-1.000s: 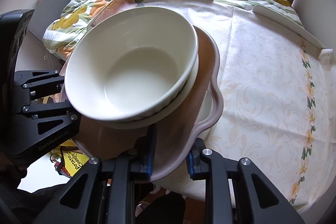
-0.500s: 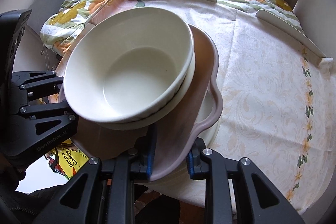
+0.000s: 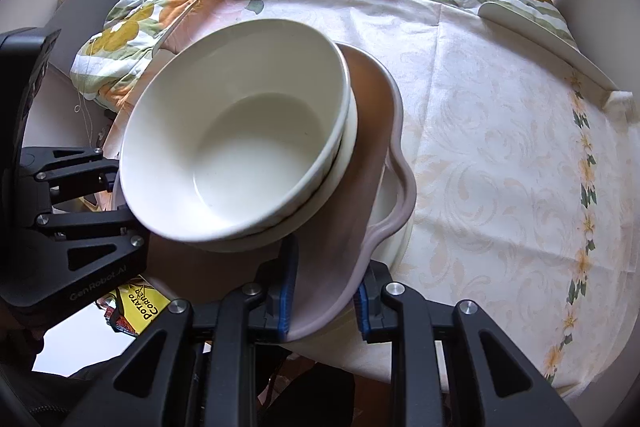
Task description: Organize plates and bowls
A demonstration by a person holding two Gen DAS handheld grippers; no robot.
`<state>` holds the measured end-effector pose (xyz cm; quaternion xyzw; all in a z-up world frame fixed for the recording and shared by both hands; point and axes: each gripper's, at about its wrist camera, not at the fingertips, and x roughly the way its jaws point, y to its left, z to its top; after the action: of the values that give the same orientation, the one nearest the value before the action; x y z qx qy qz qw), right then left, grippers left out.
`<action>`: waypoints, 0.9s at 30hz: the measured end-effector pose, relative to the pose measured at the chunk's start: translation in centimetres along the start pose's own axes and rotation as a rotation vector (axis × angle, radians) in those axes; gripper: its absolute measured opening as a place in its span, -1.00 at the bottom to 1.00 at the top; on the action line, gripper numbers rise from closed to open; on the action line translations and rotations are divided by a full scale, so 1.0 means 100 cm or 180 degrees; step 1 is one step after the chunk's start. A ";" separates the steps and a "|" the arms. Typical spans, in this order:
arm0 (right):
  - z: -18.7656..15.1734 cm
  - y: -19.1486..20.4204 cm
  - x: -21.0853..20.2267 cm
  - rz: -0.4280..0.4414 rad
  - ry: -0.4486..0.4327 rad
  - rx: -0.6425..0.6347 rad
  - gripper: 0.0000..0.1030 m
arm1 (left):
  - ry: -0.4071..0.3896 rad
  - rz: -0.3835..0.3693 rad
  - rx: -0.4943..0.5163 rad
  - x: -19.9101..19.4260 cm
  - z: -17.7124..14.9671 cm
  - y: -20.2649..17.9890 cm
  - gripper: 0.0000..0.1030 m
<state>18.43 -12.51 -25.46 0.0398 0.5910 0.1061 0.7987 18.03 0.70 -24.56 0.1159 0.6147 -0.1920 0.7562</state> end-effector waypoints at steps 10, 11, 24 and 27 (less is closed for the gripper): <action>0.001 -0.004 0.001 0.0003 0.0046 0.0080 -0.55 | 0.0077 0.0007 0.0142 -0.003 -0.003 -0.010 -0.41; 0.001 -0.004 0.001 0.0001 0.0047 0.0080 -0.55 | 0.0080 0.0001 0.0153 -0.003 -0.003 -0.011 -0.39; -0.002 -0.002 -0.022 -0.0054 0.0014 0.0140 -0.22 | -0.0068 0.0063 0.0254 -0.026 -0.005 -0.017 0.14; -0.007 -0.004 -0.031 -0.0045 -0.0036 0.0229 -0.21 | -0.0107 0.0093 0.0289 -0.033 -0.008 -0.019 0.23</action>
<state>16.95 -13.62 -22.87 0.0650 0.5901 0.0790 0.8008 15.96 -0.17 -21.37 0.1558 0.5908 -0.2106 0.7631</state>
